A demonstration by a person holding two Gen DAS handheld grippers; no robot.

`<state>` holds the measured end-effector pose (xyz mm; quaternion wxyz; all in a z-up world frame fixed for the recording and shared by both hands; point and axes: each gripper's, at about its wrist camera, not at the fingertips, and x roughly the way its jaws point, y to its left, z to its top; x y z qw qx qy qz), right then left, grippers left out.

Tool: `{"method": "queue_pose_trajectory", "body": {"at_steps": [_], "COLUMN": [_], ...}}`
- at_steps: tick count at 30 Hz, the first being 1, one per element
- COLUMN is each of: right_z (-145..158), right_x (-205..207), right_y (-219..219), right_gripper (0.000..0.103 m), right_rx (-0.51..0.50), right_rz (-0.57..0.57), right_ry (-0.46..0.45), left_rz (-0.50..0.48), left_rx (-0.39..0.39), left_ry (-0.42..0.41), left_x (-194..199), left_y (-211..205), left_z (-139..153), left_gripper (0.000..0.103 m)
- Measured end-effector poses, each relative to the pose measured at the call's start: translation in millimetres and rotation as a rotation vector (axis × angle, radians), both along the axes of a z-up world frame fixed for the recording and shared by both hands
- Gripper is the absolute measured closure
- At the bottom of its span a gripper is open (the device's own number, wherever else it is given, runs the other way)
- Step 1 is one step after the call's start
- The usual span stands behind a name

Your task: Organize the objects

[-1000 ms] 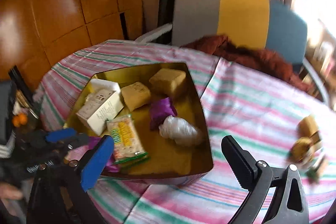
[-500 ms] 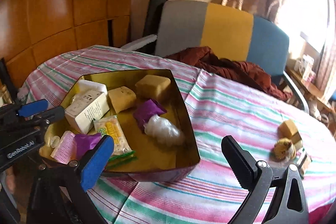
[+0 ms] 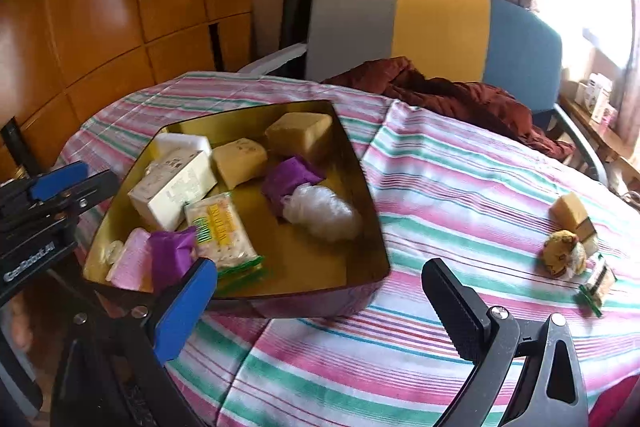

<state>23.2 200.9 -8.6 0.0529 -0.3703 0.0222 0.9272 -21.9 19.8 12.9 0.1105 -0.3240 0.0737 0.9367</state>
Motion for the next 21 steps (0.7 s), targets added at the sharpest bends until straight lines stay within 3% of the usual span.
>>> {"method": "queue_pose_trajectory", "body": {"at_steps": [6,21], "right_z": [5.8,5.1], "right_x": [5.6,14.8], "right_y": [14.9,57.5], "right_gripper": [0.000,0.000], "right_rx": [0.013,0.017], "right_rz": [-0.080,-0.143], "right_ry": [0.026,-0.006], "left_rz": [-0.006,-0.033], "left_rx": [-0.008,-0.035], "left_ry": [-0.003,-0.006], "left_x": [0.6,6.3], "left_y": [2.5,11.0], "left_z": [-0.4,0.5], "left_gripper": [0.055,0.055]}}
